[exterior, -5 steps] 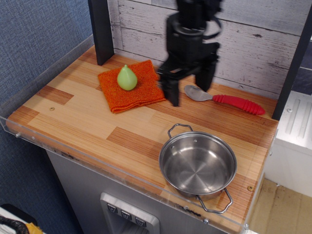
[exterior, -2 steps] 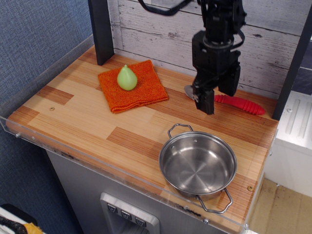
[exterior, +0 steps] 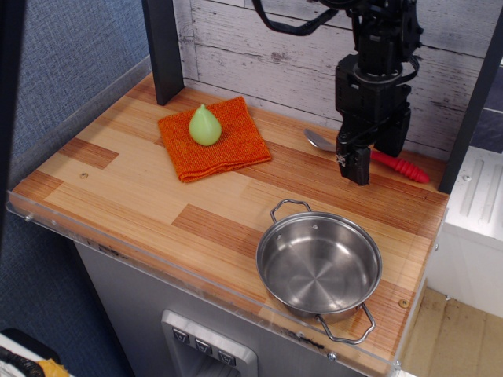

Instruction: Place the red spoon on the left edge of the table.

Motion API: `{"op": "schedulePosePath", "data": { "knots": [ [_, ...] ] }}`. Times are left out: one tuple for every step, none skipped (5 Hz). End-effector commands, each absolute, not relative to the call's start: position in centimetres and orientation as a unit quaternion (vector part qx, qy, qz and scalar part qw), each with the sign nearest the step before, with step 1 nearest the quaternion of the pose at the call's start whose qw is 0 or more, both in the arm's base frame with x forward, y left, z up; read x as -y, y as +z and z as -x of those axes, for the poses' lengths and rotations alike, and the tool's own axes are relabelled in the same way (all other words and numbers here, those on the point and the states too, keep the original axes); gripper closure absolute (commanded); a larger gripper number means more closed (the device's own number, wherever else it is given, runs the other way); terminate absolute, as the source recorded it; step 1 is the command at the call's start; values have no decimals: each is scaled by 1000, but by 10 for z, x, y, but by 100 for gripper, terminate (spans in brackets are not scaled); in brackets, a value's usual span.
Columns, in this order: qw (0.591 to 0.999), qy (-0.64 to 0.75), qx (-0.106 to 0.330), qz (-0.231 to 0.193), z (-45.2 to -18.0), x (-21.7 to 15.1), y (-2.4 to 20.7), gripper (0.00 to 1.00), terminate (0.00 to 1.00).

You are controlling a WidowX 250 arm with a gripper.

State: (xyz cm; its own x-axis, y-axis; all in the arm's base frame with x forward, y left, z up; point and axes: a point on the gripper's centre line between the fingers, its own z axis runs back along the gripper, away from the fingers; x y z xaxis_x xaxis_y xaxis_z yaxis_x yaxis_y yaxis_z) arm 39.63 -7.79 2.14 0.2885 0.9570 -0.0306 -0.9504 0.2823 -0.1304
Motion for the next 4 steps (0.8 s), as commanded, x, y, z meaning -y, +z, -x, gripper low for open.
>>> {"op": "schedulePosePath", "data": {
  "knots": [
    [799, 595, 51, 74, -412, 68, 37, 0, 0],
    [795, 601, 48, 70, -414, 67, 31, 0, 0],
    [793, 605, 42, 58, -414, 66, 23, 0, 0],
    [784, 617, 54, 52, -412, 64, 24, 0, 0]
  ]
}}
